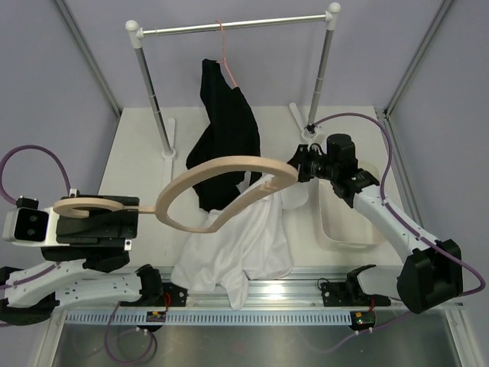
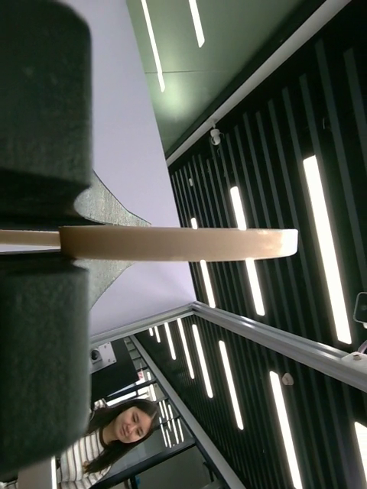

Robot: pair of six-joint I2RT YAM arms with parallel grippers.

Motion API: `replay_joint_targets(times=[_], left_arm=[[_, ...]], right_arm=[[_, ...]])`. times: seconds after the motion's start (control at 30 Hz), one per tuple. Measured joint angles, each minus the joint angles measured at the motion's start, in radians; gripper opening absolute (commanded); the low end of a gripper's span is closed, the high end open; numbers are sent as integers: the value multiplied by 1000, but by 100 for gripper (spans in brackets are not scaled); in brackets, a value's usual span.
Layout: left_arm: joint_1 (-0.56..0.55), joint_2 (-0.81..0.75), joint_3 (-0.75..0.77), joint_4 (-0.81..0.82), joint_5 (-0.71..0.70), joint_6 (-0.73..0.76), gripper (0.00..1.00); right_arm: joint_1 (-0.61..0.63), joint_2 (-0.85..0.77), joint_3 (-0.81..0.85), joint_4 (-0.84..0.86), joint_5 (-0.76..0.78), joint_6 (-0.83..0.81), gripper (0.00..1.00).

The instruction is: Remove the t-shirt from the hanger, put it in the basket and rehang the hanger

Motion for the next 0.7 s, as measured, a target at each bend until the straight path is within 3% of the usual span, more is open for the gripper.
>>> replay_joint_targets(times=[0.13, 0.47, 0.6, 0.7], left_arm=[[0, -52, 0, -47, -18, 14, 0], [0, -245, -61, -277, -81, 79, 0], [0, -273, -61, -404, -92, 99, 0], [0, -278, -67, -506, -97, 108, 0]], right_arm=[[0, -1, 71, -134, 83, -42, 0], [0, -43, 478, -402, 329, -123, 0], [0, -75, 478, -417, 361, -131, 0], [8, -96, 379, -383, 352, -129, 0]])
